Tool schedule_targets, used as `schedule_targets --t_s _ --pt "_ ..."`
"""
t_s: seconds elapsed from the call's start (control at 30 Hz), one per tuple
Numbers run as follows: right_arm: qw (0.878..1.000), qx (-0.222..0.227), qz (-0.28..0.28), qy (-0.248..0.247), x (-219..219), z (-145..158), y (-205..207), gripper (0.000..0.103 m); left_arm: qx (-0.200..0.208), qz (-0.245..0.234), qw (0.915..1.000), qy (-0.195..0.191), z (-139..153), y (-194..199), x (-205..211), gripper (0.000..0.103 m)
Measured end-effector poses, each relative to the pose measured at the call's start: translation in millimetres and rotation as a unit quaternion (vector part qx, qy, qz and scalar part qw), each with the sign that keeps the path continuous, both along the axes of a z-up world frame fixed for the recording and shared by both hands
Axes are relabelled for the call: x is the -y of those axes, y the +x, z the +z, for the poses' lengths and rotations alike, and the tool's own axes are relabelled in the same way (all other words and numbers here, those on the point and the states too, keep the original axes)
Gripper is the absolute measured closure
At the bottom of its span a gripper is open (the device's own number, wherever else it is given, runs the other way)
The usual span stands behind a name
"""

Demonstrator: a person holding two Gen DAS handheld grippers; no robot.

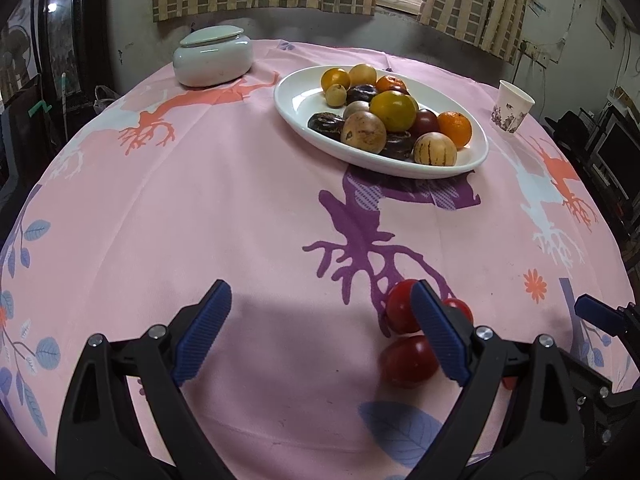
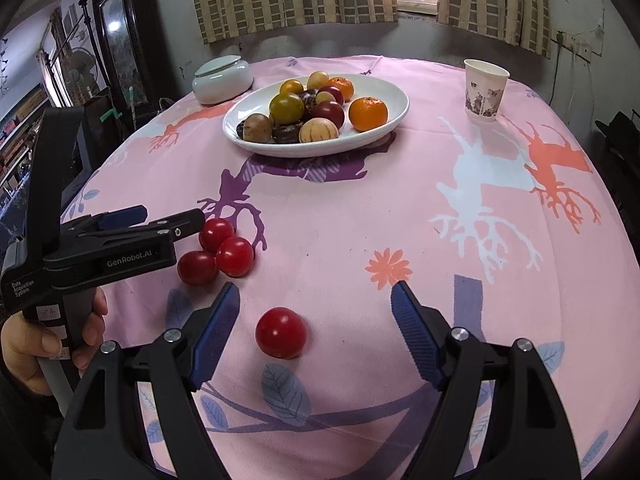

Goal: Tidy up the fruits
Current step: 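Move both tools back over the red cherry tomatoes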

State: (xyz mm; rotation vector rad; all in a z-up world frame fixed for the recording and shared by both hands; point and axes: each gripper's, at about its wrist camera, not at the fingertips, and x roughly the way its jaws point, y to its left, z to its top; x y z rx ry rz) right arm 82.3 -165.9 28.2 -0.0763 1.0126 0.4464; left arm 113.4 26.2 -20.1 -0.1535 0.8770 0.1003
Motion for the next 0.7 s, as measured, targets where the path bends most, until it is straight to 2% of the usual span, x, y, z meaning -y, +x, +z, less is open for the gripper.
schedule_targets --t_s 0.23,0.47,0.7 --pt "1.000 -0.012 0.009 -0.025 -6.2 -10.1 -0.9 0.025 -0.004 0.001 1.0000 -0.005 -0.2 0.4 -1.2 0.010" --pt "0.996 -0.024 0.044 -0.075 -22.4 -24.6 -9.0 0.025 -0.009 0.000 0.9999 -0.011 -0.8 -0.2 -2.2 0.009" --pt "0.995 -0.025 0.051 -0.085 -25.8 -29.8 -10.7 0.025 -0.008 0.001 0.9998 -0.016 0.3 -0.9 -3.0 0.009"
